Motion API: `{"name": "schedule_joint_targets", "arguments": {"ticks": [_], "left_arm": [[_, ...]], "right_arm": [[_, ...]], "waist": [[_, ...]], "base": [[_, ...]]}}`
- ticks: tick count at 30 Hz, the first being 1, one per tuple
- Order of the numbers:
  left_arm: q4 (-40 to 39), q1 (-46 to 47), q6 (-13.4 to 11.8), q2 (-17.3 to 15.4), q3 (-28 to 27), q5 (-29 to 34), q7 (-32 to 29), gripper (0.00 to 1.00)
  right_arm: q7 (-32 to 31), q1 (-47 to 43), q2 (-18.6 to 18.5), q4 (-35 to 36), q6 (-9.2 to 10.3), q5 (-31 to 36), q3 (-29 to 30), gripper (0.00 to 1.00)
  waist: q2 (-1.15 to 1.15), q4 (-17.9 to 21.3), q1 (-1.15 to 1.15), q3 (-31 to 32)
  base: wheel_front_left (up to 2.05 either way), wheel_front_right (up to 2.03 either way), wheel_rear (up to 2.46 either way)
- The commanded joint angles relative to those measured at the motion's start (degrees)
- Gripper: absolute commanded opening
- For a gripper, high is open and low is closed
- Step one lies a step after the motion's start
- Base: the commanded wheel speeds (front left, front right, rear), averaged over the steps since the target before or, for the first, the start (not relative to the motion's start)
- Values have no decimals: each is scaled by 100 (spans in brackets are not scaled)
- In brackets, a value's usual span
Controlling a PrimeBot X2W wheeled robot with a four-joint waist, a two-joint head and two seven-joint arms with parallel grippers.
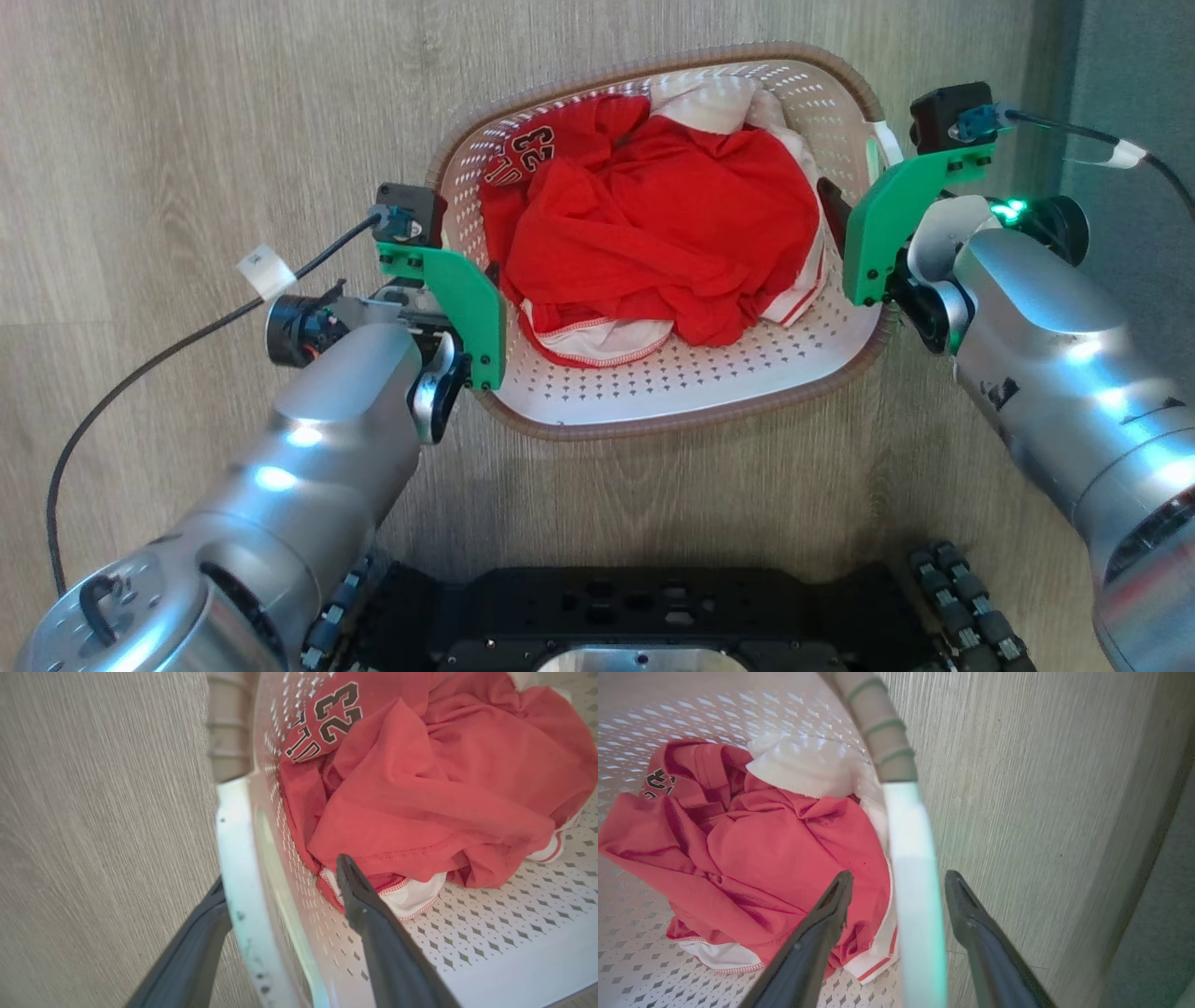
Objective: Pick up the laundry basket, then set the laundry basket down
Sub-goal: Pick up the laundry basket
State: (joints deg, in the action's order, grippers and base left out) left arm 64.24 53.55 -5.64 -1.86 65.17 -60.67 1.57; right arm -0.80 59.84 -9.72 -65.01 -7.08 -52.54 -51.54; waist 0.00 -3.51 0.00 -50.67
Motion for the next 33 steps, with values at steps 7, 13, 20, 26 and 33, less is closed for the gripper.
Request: {"name": "schedule_joint_targets", "arguments": {"ticks": [7, 13, 20, 26, 33], "left_arm": [[-62, 70, -88, -102, 238, -190, -1, 100], [-127, 149, -101, -102, 393, -355, 11, 88], [-170, 196, -122, -102, 497, -540, 62, 0], [-143, 240, -109, -102, 617, -606, 58, 0], [-71, 247, 71, -102, 749, -412, -147, 0]], "right_arm": [[212, -170, -40, -43, -41, -123, -219, 100], [264, -108, -58, -111, -41, -202, -339, 74], [304, -95, -80, -170, -41, -253, -486, 0], [293, -97, -78, -197, -41, -370, -578, 0], [68, -207, -23, -183, -41, -612, -663, 0]], "waist": [[0, -40, 0, -68], [0, -95, 0, -136], [0, -130, 0, -138], [0, -125, 0, -80], [0, -56, 0, 151]], "base": [[0, 0, 0], [0, 0, 0], [0, 0, 0], [0, 0, 0], [0, 0, 0]]}}
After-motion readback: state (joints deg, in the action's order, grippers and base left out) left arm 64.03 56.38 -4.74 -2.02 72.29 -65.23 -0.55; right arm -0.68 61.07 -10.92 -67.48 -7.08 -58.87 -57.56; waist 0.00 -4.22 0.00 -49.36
